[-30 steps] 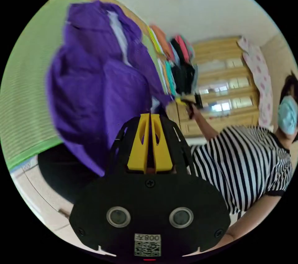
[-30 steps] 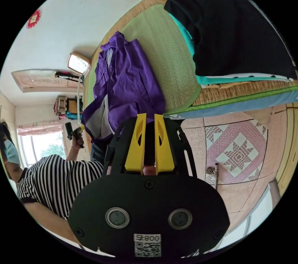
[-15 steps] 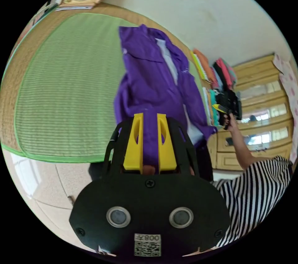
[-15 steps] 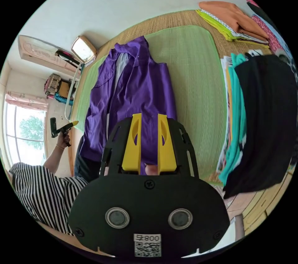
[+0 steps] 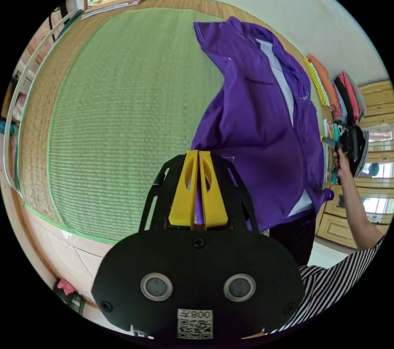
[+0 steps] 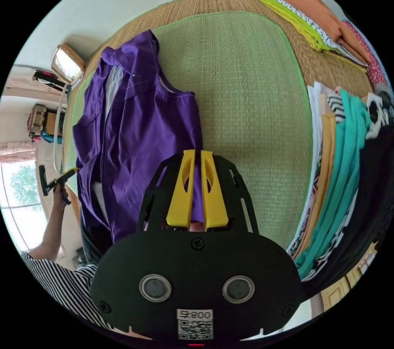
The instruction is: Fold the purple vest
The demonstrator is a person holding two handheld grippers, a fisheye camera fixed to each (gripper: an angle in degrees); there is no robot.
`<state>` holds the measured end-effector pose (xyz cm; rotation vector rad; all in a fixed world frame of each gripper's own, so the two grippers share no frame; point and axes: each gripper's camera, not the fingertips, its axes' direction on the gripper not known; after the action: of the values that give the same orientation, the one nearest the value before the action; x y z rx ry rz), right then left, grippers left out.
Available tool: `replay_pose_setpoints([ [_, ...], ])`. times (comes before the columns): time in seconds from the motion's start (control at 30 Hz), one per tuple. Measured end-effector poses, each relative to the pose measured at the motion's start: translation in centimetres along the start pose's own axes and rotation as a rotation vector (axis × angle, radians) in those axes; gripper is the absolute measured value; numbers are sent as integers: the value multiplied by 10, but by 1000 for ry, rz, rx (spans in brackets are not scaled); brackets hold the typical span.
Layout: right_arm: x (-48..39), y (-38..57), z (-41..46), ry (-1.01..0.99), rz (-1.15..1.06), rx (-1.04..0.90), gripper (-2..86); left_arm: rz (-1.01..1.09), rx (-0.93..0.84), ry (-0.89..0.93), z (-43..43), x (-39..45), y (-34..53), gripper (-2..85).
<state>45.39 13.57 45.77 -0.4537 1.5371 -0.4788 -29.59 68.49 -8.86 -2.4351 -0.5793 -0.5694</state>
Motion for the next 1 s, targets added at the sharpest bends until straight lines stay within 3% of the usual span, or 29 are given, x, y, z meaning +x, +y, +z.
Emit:
replay_pose_setpoints([
  [0.2,12,51,-5,-82,59,61,20,-50,57,-7,-26,-8,-35,4],
  [0.3,21,57,-26,-98,116,155,23,-75,170,-61,-45,-1,-45,7],
  [0.47,-16,-4,-63,-131,-37,285,60,107,332,136,-67,48,-98,34],
  [0.67,-47,-127,-51,-227,-157,232,80,312,235,403,-24,125,-217,78],
  [0.9,-23,-198,-28,-342,-115,191,81,308,146,541,25,179,-343,91],
  [1.0,-13,-212,-18,-415,-118,170,61,308,111,613,38,194,-382,54],
])
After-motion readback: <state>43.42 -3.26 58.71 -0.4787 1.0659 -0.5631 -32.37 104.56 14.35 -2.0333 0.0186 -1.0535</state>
